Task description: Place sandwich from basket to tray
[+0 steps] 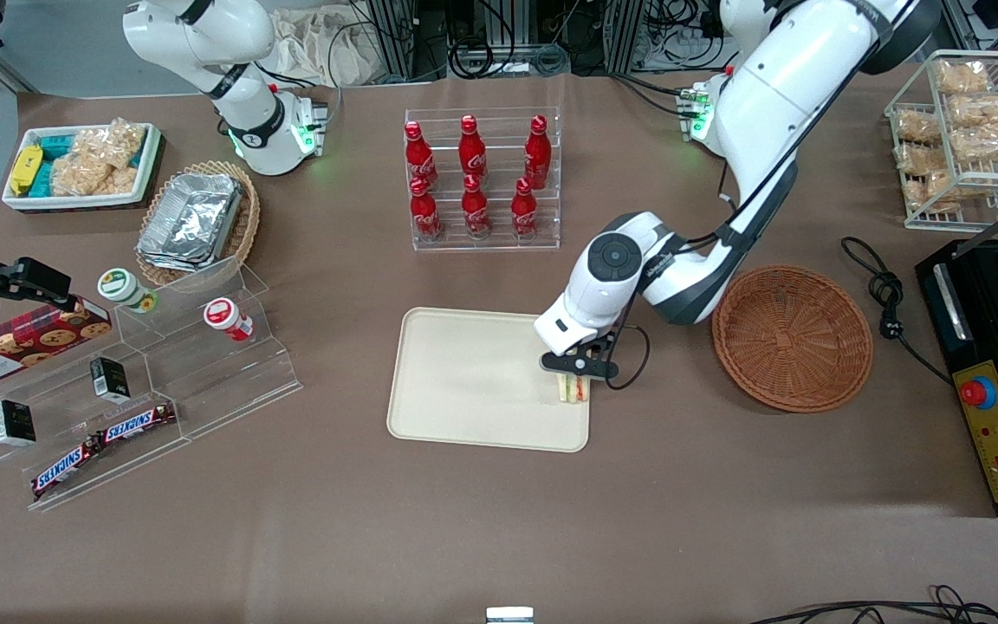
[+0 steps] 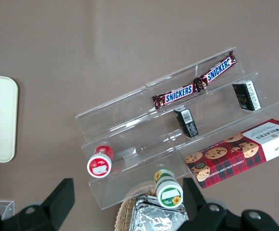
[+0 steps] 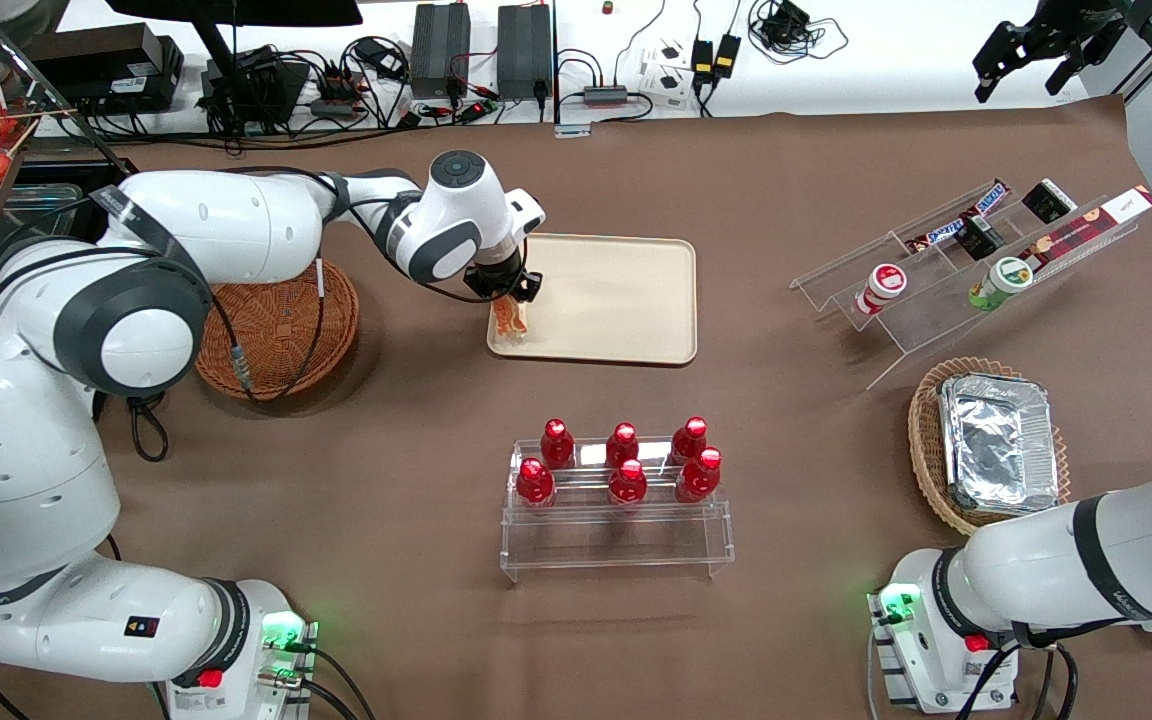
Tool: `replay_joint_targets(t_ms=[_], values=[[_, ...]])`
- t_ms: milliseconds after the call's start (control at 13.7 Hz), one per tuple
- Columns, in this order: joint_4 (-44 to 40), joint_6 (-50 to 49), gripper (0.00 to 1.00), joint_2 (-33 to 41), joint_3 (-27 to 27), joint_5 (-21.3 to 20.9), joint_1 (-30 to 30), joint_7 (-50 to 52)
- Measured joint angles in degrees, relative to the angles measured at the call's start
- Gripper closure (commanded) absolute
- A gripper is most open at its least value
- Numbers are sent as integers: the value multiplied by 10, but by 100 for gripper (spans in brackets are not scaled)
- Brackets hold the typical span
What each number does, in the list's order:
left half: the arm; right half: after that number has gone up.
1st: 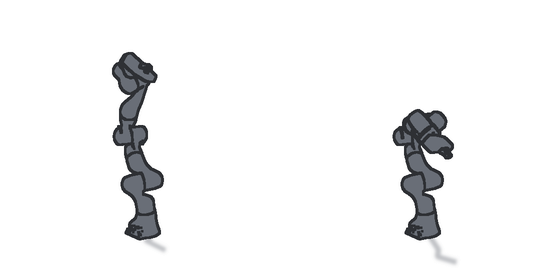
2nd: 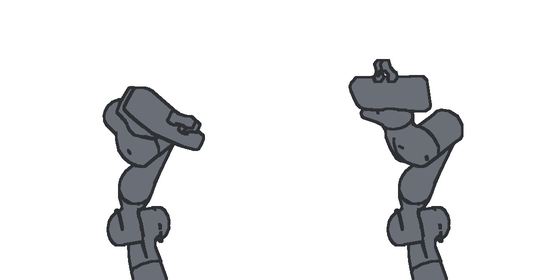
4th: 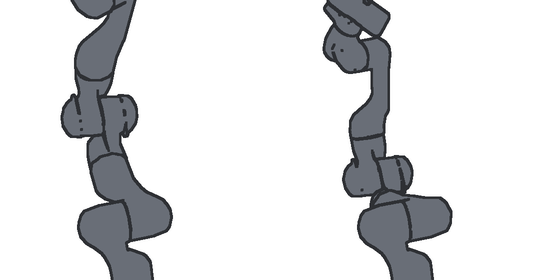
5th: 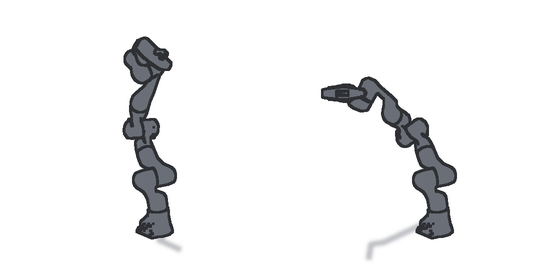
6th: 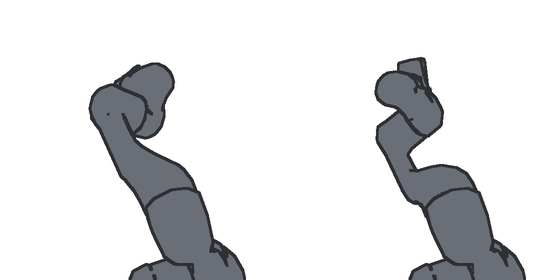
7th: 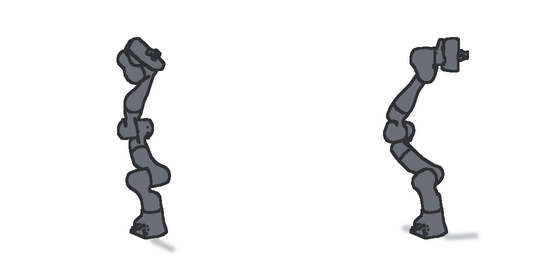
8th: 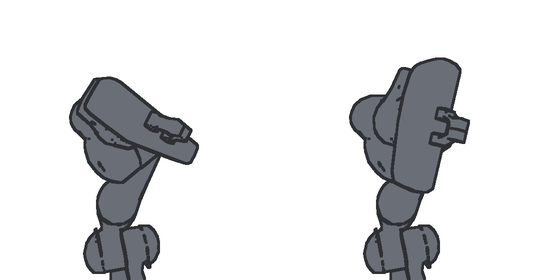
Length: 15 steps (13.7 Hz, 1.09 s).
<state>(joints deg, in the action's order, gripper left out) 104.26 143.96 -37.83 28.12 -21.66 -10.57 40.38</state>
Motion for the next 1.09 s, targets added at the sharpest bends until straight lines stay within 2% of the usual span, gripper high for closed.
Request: replay_joint_targets(t_ms=[73, 146, 219, 292, 583, 802, 875, 1094], values=[[-2, 4, 48, -6, 0, -1, 0, -2], [-5, 4, 38, -9, 0, -1, -1, -3], [-8, 4, 16, -9, 0, -1, -1, 1], [-14, 4, 1, -10, 0, -1, -2, 14], [-38, 4, 0, -4, 2, -1, -4, 57], [-54, -36, 0, 47, 0, 1, 11, 69], [-57, -59, 0, 74, 0, 8, 25, 71], [-58, -139, 0, 161, 0, 63, 69, 66]])
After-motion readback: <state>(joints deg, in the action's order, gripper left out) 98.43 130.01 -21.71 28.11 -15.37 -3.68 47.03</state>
